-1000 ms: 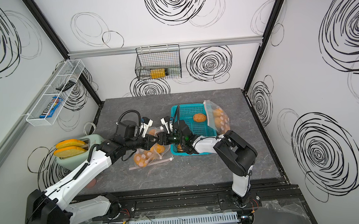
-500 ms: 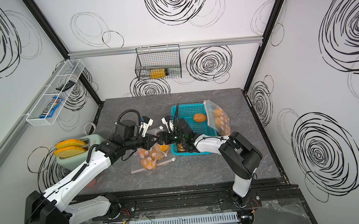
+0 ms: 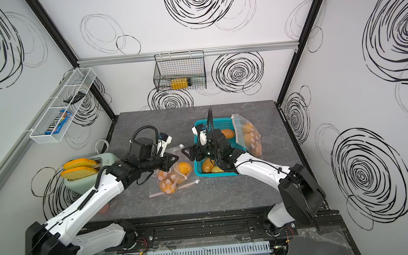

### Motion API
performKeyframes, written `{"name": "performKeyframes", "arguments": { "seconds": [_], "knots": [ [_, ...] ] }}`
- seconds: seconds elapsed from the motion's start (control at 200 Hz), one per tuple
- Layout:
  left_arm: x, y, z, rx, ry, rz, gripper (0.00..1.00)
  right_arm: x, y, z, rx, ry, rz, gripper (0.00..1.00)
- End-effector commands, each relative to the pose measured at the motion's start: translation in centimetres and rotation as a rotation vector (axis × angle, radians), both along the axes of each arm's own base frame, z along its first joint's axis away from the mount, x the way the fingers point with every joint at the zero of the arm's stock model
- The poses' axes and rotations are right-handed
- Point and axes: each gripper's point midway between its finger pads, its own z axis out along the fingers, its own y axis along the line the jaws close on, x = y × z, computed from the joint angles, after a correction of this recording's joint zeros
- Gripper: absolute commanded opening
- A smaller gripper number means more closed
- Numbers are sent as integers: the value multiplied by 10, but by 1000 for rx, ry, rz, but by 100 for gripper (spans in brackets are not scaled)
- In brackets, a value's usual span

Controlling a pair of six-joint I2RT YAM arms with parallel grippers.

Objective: Put the potatoes into a zipper bag and zip it
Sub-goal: Adjust the zipper food storage bag in the zipper food storage bag.

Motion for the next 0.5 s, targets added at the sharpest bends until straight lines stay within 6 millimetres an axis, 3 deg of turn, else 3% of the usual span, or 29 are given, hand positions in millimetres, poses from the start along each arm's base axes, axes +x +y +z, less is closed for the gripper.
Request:
{"name": "performKeyframes", "arguments": {
  "seconds": [0.0, 0.21, 0.495],
  "knots": [
    [4, 20, 20, 31, -66, 73, 0, 1, -7, -21, -76, -7, -5, 73],
    [4, 52, 35, 21, -92, 169, 0, -17, 23, -32, -82, 25, 112, 72],
    [-4, 57, 44, -32, -114, 172, 0, -44, 45, -52, -121, 116, 176, 66]
  ]
}}
